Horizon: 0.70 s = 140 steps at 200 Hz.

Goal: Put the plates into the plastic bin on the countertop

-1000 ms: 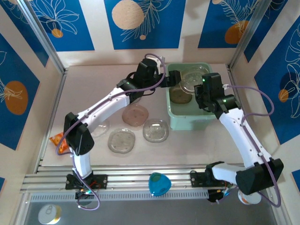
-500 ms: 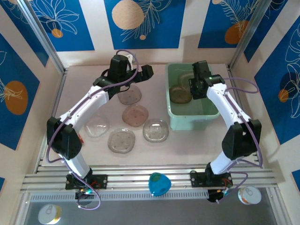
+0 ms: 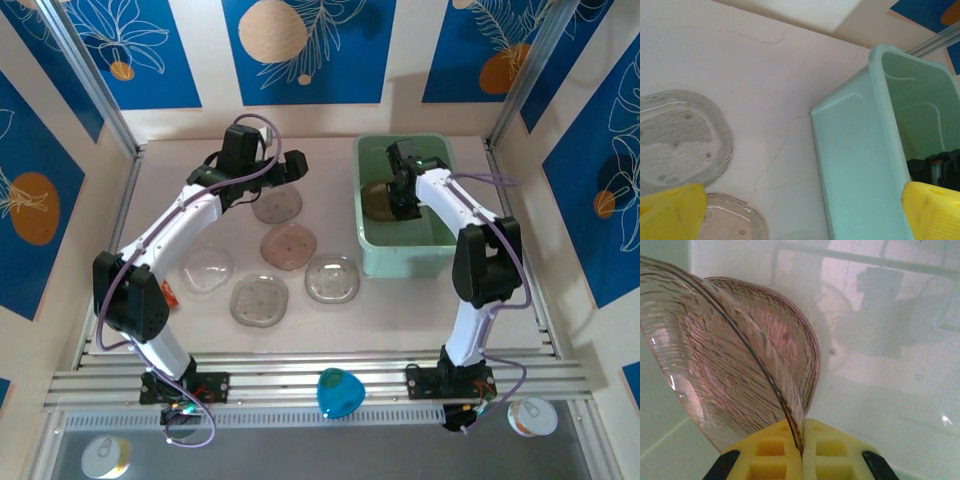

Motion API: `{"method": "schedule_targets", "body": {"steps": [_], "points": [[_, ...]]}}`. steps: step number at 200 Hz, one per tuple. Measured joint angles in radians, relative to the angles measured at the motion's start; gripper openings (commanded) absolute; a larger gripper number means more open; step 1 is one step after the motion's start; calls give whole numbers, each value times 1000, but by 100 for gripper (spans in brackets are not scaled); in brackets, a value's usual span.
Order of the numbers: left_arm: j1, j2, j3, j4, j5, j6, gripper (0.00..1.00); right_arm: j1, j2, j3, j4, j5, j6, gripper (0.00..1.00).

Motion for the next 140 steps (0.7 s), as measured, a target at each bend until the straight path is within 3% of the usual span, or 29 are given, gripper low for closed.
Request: {"method": "schedule_targets", "body": {"steps": [79,110,140], "points": [[10,0,-17,-52,-15,25,100,5,118,56,11,6,44,1],[14,0,-18,-64,-19,25,100,5,132,56,18,-2,48,13],[15,0,-26,-75,-20,25,100,5,134,56,30,-8,56,38]]}}
